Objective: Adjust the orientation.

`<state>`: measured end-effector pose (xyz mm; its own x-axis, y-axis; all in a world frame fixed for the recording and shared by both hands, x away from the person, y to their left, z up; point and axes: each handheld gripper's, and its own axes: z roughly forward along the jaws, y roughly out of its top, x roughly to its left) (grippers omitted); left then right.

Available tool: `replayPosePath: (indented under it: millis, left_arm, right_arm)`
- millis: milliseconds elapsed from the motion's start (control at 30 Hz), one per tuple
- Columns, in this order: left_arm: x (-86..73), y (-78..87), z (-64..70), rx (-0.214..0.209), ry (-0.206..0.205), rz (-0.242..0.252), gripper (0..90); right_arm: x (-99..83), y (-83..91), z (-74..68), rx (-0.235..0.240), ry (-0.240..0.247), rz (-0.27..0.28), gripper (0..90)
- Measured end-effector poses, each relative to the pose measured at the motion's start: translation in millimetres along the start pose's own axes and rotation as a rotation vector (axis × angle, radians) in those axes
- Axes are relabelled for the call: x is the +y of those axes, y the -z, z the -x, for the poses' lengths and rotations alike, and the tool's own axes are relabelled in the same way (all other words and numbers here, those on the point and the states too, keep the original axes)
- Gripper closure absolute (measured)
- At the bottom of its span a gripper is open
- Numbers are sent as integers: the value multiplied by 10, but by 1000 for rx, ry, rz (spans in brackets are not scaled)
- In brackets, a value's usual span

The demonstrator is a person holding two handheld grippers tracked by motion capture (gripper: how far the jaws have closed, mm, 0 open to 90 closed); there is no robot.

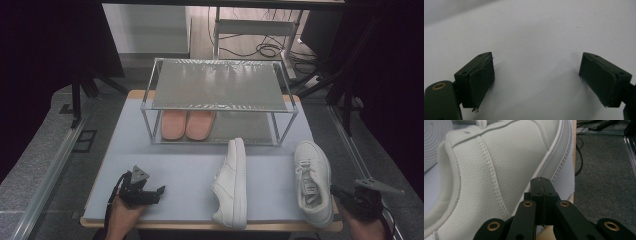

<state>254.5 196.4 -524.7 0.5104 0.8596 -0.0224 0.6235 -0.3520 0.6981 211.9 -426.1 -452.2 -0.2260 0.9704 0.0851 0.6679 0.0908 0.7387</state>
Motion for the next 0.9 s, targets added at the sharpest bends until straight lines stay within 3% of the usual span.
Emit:
replayPosePath:
  millis: [133,367,433,700,900]
  left_arm:
    - [0,0,0,0,0,0,129]
    - [-1,1,2,1,0,1,130]
    - [-1,1,2,1,0,1,130]
    - [-2,1,3,1,0,1,130]
    - [-2,1,4,2,0,1,130]
  right_arm:
    - [-49,-50,52,-8,-16,-24,900]
    - [-120,-274,55,26,-38,-58,900]
    - [-128,-333,54,71,-62,-39,900]
    - [-85,-420,-11,88,-57,-35,900]
    - [-83,-368,27,107,-61,-25,897]
